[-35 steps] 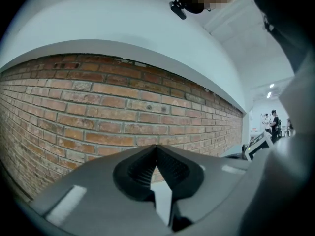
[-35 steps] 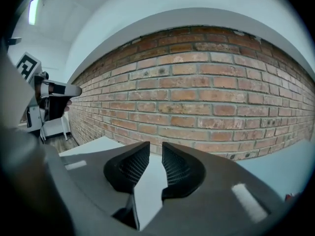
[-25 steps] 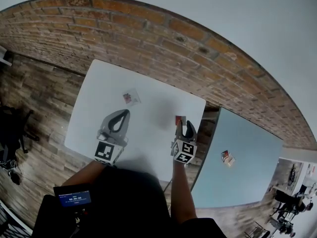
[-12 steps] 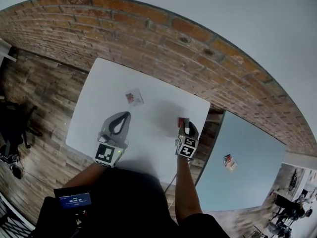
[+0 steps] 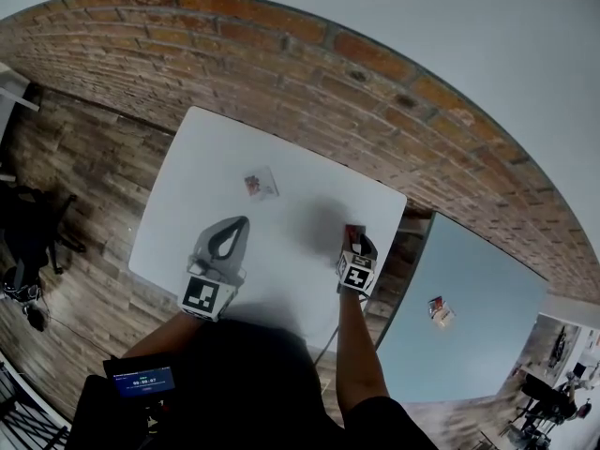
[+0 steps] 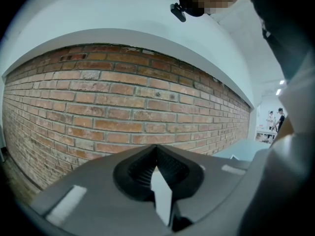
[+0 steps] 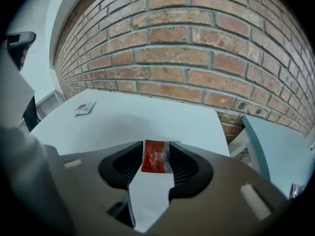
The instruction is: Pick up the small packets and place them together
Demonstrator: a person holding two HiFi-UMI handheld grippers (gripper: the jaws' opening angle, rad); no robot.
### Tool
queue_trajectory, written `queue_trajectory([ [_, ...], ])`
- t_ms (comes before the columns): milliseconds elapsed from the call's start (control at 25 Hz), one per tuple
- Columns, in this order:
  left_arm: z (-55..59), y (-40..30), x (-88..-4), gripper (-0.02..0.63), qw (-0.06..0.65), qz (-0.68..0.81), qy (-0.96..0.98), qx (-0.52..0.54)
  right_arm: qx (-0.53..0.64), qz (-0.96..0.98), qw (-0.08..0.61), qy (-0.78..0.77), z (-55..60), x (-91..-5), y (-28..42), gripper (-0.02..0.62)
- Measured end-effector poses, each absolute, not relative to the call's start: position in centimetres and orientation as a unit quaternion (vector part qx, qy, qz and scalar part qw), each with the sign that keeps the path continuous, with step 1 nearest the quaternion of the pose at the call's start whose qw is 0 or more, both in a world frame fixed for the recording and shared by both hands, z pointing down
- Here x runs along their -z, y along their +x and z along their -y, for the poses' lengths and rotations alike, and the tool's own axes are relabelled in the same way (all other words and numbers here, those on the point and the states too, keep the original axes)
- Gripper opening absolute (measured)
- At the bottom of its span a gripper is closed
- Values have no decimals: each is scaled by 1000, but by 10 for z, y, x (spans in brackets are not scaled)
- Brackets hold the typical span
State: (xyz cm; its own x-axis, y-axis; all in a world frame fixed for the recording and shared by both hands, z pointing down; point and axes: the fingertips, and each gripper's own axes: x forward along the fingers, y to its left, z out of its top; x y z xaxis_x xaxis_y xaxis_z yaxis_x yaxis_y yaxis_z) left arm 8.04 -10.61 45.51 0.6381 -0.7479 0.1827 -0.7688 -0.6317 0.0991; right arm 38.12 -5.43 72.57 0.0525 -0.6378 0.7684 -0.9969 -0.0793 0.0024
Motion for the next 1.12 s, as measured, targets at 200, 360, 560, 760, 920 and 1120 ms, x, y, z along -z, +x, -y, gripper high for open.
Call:
queue_trajectory([
  [200,105,82,-457,0,83,422,900,-64,-324,603,315,657,52,-742,386,176],
  [360,105,86,-457,0,88,416,903,-64,-337,610,324,639,47,-750,389,179],
  [560,105,91,-453,0,95,413,904,-53,-319,662,351,580,48,-750,383,179],
  [760,103,94,-452,0,101,402,908,-53,-291,736,399,464,42,-753,370,179],
  [920,102,97,-450,0,102,405,907,-47,-257,758,423,425,44,-744,371,218],
  [1120,96,99,-453,0,96,400,910,-55,-308,723,328,524,51,-732,380,210],
])
